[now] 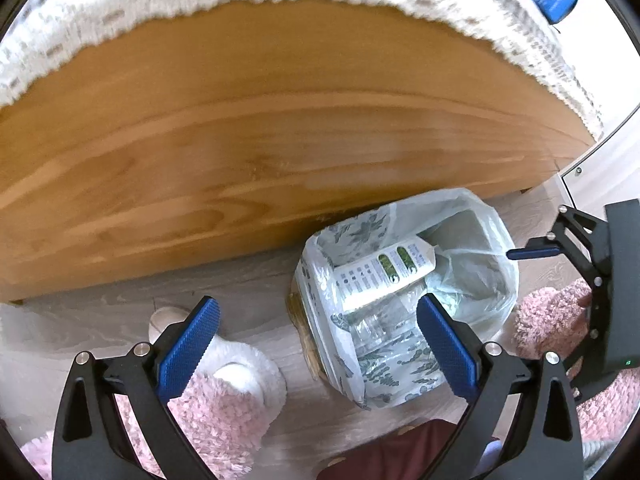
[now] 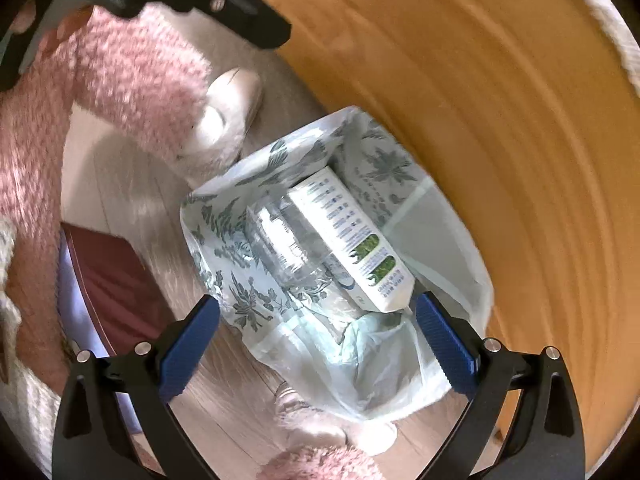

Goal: Collect trash
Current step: 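Raise both grippers out of the bin and move toward the bed, then grasp the blue supplement box on the bed with the right gripper, then reach the left gripper to the clear plastic bottle and close on it, then lift the plastic bottle with the left gripper while the right holds the blue box, then carry the bottle and blue box off the bed toward the floor bin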

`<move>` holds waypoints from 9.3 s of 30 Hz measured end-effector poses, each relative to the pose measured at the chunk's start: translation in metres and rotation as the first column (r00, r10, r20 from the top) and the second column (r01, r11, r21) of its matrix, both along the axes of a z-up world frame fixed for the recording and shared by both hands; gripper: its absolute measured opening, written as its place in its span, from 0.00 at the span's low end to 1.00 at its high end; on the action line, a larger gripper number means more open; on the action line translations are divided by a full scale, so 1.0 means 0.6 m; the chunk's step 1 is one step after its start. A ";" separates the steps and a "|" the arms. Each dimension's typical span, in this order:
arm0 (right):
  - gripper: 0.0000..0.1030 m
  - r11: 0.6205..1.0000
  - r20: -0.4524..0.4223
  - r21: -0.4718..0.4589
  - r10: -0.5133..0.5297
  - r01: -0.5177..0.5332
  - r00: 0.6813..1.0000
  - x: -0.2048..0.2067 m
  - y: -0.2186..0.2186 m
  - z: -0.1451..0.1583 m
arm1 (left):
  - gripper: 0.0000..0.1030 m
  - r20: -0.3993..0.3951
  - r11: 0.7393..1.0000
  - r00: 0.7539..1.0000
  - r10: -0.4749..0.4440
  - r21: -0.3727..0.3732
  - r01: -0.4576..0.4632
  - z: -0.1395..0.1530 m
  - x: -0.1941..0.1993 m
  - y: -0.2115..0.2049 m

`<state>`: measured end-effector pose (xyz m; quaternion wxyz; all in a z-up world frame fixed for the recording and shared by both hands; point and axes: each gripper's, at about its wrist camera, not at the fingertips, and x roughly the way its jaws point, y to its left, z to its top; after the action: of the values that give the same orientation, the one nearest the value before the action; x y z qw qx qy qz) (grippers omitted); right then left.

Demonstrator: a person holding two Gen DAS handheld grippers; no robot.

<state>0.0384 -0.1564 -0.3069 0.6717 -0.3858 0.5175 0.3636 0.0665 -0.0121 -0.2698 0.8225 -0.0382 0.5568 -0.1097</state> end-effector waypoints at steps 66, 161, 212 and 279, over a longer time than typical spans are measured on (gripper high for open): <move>0.92 0.444 0.347 0.846 -0.879 0.294 0.328 -0.048 -0.257 0.327 | 0.93 0.613 0.996 0.790 -0.029 -0.053 0.077 0.296 -0.022 -0.141; 0.63 0.274 0.178 0.921 -0.929 0.278 0.324 0.151 -0.333 0.427 | 0.76 -0.234 0.955 0.960 0.156 0.284 -0.086 0.328 0.511 0.018; 0.63 0.299 0.206 0.927 -0.912 0.229 0.356 0.111 -0.342 0.437 | 0.60 0.245 0.984 0.967 0.074 0.138 -0.110 0.370 0.286 0.006; 0.63 0.642 0.261 0.571 -0.733 0.511 0.628 -0.099 -0.240 0.272 | 0.56 0.333 0.958 0.903 -0.272 0.002 0.288 0.275 -0.050 -0.172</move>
<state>-0.0209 -0.3004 -0.1435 0.9295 -0.0876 0.3433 0.1025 0.0367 -0.1154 -0.1050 0.8784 0.0418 0.4084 -0.2446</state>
